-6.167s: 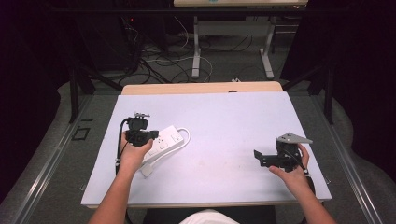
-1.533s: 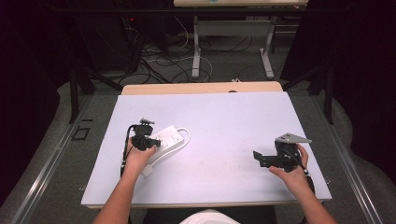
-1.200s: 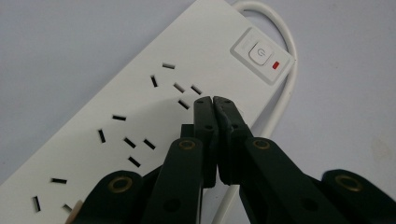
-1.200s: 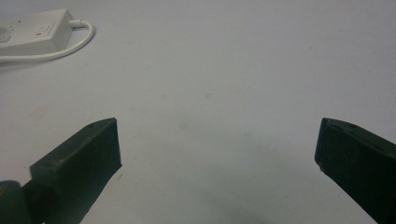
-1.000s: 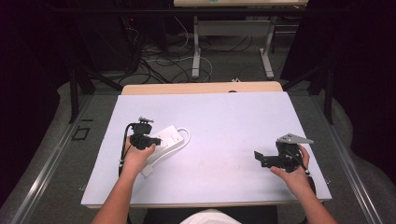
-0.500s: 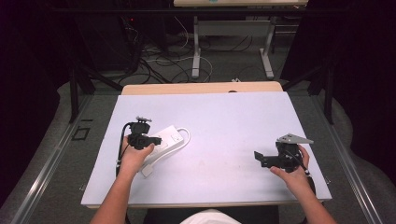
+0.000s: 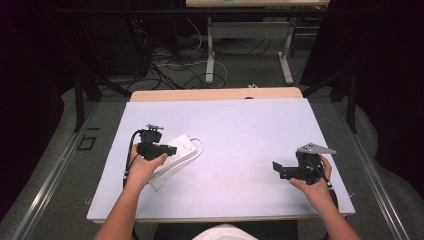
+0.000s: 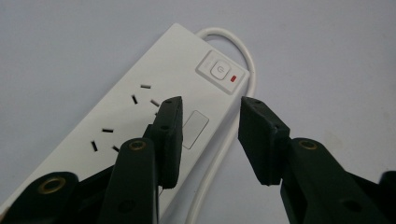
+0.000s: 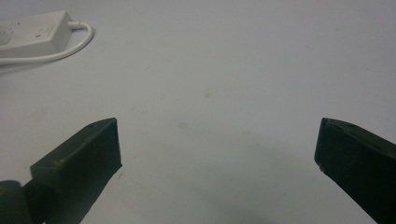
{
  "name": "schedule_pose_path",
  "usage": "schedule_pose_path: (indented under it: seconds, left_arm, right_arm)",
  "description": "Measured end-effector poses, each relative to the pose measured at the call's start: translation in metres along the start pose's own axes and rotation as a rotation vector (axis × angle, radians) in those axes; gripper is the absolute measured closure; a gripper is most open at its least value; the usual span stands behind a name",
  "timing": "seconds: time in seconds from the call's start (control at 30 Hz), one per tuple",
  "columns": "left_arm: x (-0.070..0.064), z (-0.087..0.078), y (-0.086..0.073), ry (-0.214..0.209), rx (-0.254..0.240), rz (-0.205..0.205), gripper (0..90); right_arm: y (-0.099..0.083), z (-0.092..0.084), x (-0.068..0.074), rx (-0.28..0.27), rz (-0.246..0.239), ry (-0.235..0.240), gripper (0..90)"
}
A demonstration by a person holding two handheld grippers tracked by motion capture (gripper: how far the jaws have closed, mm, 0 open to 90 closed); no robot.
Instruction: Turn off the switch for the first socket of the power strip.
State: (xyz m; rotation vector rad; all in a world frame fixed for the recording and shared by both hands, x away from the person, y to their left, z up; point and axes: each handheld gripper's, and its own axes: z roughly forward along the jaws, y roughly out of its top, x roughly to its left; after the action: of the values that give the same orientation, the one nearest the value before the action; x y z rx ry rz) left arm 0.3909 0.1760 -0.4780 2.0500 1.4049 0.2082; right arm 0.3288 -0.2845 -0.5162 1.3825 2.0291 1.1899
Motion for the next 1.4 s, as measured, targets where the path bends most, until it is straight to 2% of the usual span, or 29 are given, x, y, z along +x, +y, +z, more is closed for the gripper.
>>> schedule_pose_path:
  seconds: [0.33, 0.4, 0.63, 0.67, 0.73, 0.83, 0.93, 1.03, 1.23, 1.4]
  left_arm:
    - [-0.006, -0.006, -0.004, 0.005, -0.013, 0.026, 53.1]
    - [-0.006, -0.007, -0.005, 0.007, -0.009, 0.055, 51.4]
    - [-0.009, -0.010, -0.009, 0.003, -0.008, 0.085, 49.2]
    - [-0.010, -0.010, -0.010, 0.005, -0.014, 0.075, 49.0]
    - [-0.010, -0.011, -0.010, -0.005, -0.002, 0.080, 48.4]
    - [-0.011, -0.013, -0.012, -0.006, -0.001, 0.076, 48.3]
    - [-0.010, -0.016, -0.014, -0.001, -0.002, 0.089, 48.3]
    - [-0.009, -0.019, -0.016, -0.003, -0.006, 0.082, 47.2]
    - [-0.006, -0.025, -0.020, -0.002, -0.012, 0.075, 41.2]
    - [-0.002, -0.029, -0.023, -0.005, -0.025, 0.052, 30.2]
  right_arm:
    - [0.000, -0.001, 0.000, -0.002, 0.007, -0.005, 0.0]
    - [0.000, -0.001, 0.000, -0.001, 0.007, -0.005, 0.0]
    - [0.000, -0.002, 0.000, -0.004, 0.007, -0.012, 0.0]
    - [0.000, -0.002, -0.001, -0.004, 0.003, -0.010, 0.0]
    - [0.000, -0.002, 0.000, -0.001, 0.002, -0.010, 0.0]
    - [0.000, -0.003, 0.000, -0.006, 0.001, -0.005, 0.0]
    - [0.000, -0.003, 0.000, -0.006, -0.003, -0.007, 0.0]
    - [0.000, -0.003, 0.000, -0.011, 0.005, -0.016, 0.0]
    - [0.000, -0.003, 0.000, -0.009, 0.006, -0.012, 0.0]
    - [0.000, -0.004, 0.000, -0.007, 0.007, -0.010, 0.0]
